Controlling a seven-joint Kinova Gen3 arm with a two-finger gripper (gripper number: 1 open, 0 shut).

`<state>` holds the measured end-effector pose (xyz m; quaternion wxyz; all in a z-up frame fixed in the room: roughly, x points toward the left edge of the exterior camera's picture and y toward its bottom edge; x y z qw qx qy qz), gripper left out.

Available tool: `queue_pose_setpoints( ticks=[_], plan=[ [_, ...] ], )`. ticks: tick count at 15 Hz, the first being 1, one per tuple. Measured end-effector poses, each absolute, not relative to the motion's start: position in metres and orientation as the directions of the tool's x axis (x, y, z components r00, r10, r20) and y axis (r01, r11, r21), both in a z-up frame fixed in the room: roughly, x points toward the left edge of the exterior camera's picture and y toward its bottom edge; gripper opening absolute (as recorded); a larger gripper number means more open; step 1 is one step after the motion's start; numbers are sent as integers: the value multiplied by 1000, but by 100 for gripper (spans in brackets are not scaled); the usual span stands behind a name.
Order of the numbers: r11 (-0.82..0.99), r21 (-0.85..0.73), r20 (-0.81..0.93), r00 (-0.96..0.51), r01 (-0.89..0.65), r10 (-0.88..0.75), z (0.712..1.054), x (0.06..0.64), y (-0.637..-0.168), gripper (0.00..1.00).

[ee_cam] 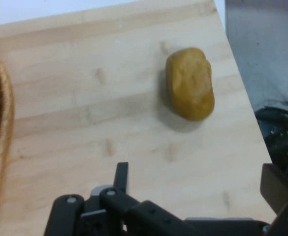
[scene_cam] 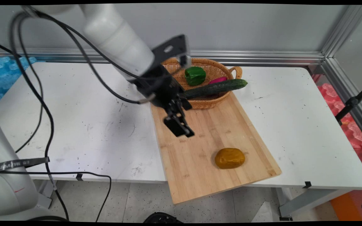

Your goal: Pick up the potato from the cutting board

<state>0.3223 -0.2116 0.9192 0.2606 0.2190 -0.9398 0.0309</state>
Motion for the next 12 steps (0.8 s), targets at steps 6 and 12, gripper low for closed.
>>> queue_pose_setpoints(
  ticks=[6,12],
  plan=[
    [893,62,496,-762,-447,-416,881,280,-219,100],
    [887,59,481,-766,-457,-427,842,238,-228,100]
  ],
)
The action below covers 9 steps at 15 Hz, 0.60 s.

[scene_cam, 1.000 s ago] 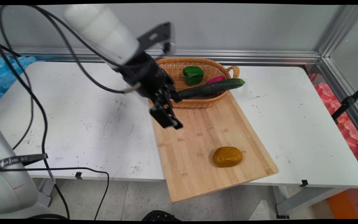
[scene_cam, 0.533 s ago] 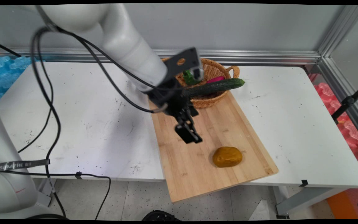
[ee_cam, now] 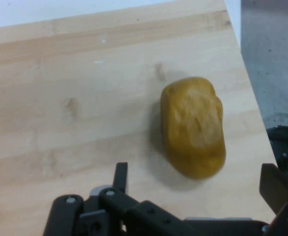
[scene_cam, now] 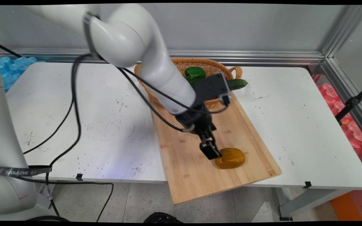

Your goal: Pick up the potato from the cutting board

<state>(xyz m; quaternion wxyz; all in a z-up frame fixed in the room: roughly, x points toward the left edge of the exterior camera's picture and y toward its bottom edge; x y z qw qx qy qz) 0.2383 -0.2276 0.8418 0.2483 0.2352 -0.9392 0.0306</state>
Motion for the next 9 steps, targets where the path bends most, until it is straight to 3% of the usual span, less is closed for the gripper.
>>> queue_pose_setpoints(
  ticks=[9],
  plan=[
    [880,42,447,-779,-474,-440,789,179,-242,100]
  ],
)
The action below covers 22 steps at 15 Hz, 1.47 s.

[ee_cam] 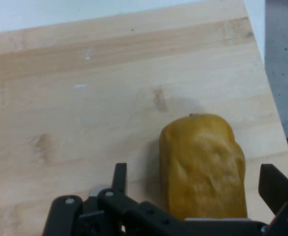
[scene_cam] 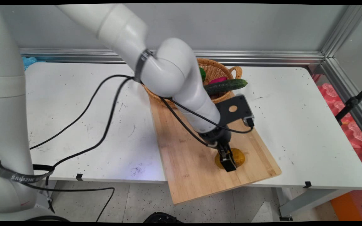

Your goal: Pick up the potato from the cutting board, then place the picked object in the vegetable basket

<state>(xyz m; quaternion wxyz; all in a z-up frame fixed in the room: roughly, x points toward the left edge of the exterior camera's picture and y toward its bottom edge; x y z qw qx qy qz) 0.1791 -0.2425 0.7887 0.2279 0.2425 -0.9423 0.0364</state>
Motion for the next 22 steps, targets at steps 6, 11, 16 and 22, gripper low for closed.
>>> queue_pose_setpoints(
  ticks=[6,11,16,22],
  plan=[
    [879,41,438,-782,-475,-443,773,161,-247,100],
    [881,37,433,-787,-471,-439,771,155,-249,100],
    [884,42,418,-795,-466,-439,776,156,-244,0],
    [886,40,440,-788,-461,-430,806,159,-246,0]
  ],
)
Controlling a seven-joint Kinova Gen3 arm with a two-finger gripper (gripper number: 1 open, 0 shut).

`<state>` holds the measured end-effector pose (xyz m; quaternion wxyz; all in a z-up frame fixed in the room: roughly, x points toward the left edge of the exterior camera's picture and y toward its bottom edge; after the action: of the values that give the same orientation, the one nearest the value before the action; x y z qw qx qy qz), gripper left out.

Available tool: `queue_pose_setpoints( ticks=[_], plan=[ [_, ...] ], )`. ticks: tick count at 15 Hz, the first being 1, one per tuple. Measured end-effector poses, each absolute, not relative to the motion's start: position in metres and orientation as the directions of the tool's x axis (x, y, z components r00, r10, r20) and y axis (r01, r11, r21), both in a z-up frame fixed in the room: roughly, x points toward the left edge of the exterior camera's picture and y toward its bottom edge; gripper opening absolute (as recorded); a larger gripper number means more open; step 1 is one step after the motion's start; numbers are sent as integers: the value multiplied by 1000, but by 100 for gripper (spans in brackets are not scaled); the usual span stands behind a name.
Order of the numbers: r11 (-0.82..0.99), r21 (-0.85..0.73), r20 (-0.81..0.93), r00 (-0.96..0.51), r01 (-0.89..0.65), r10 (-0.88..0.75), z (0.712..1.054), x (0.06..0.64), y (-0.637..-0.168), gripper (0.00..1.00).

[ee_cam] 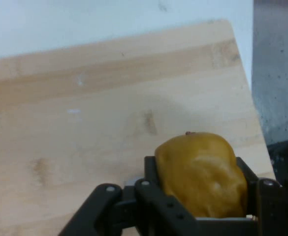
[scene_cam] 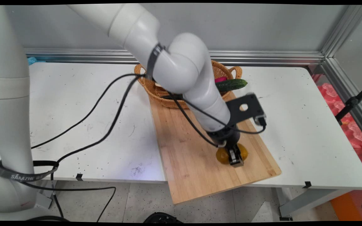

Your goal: Place the picked object in the vegetable basket

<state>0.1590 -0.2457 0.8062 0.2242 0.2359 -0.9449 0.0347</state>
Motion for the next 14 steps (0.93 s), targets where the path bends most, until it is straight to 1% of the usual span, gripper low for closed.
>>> queue_pose_setpoints(
  ticks=[4,10,14],
  plan=[
    [882,15,460,-780,-470,-424,848,177,-253,0],
    [857,-42,472,-766,-513,-436,915,228,-273,0],
    [830,-76,474,-752,-553,-458,944,261,-290,0]
  ],
)
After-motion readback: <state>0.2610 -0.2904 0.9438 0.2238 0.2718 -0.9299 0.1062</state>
